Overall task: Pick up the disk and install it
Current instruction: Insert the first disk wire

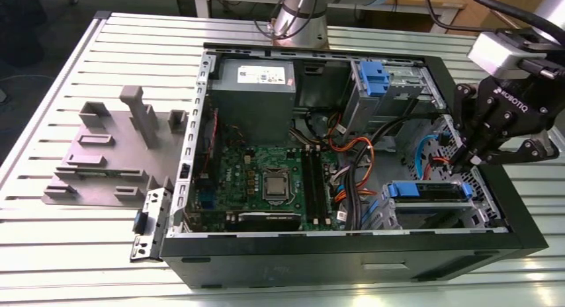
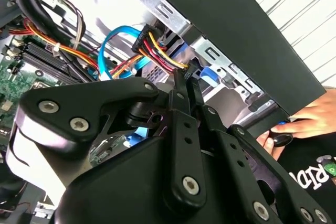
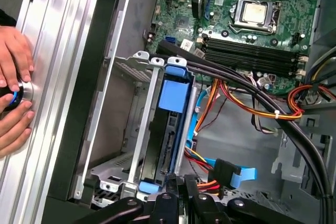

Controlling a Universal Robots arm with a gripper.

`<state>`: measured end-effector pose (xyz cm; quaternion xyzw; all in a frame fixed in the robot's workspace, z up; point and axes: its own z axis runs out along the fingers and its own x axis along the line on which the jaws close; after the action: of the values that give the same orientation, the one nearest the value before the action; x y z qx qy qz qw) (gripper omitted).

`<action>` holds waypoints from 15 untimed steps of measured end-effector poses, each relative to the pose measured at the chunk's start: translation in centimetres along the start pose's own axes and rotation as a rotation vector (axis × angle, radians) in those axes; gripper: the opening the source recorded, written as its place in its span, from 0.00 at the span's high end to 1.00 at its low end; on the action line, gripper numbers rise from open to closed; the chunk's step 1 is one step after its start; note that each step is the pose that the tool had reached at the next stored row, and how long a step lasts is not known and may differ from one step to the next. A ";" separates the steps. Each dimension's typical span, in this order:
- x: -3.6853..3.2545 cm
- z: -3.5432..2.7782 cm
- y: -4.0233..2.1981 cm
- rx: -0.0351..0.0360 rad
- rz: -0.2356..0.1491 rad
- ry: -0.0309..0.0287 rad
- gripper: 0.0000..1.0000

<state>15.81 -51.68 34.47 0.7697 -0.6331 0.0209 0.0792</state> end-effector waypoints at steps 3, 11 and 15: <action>0.00 0.08 0.53 0.0151 0.002 0.0016 0.83; -0.11 0.43 1.24 0.0403 0.025 0.0031 0.83; -0.13 0.56 1.25 0.0381 0.060 0.0012 0.83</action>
<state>14.53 -51.87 34.02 0.7518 -0.6553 0.0358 0.0643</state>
